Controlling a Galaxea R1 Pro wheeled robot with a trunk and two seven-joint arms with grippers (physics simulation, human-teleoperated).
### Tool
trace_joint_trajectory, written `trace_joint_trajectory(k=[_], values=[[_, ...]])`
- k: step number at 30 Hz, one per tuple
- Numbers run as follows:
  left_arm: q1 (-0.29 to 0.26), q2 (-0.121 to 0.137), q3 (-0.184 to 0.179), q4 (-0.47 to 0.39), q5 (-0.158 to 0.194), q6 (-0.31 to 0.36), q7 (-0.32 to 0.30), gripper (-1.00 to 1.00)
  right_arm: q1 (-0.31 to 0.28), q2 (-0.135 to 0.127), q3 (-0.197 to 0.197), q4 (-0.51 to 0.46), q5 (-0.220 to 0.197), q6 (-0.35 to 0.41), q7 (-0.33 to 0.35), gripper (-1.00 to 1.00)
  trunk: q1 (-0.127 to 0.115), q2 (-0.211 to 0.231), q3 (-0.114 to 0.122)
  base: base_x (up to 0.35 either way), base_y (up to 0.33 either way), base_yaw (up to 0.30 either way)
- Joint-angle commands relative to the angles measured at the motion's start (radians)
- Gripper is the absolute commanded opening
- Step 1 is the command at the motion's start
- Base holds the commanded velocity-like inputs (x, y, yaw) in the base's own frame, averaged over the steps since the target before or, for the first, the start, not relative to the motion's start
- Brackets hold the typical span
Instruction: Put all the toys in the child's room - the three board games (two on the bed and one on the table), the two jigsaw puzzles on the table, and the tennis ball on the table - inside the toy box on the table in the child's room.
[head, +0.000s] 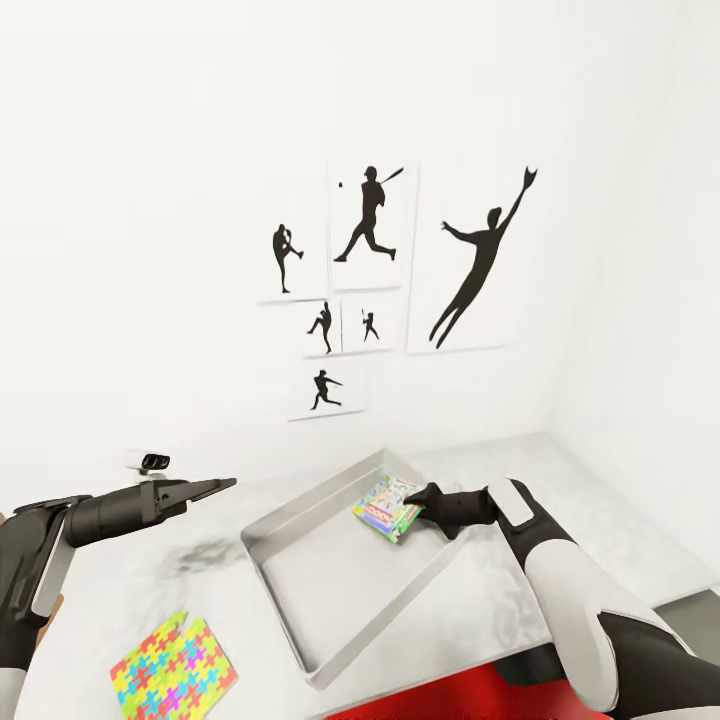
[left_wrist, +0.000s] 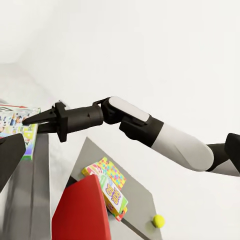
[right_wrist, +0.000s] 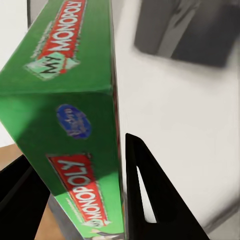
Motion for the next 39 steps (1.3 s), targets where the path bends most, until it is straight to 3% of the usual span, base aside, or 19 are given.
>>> trace_joint_trajectory(k=[1, 34, 39], values=[[-0.001, 0.000, 0.000, 0.000, -0.001, 0.011, -0.004, 1.00, -0.001, 0.001, -0.008, -0.001, 0.004, 0.005, 0.000, -1.00, 0.001, -0.002, -0.004, 0.000, 0.000, 0.000], [-0.001, 0.005, 0.001, 0.004, -0.001, 0.009, -0.004, 1.00, -0.001, -0.002, -0.010, -0.027, 0.003, 0.005, 0.001, -1.00, 0.001, -0.002, -0.058, 0.000, 0.000, 0.000], [-0.001, 0.005, 0.001, 0.006, -0.001, 0.009, -0.004, 1.00, -0.001, -0.002, -0.026, -0.028, 0.003, 0.005, 0.001, -1.00, 0.001, -0.002, -0.061, 0.000, 0.000, 0.004]])
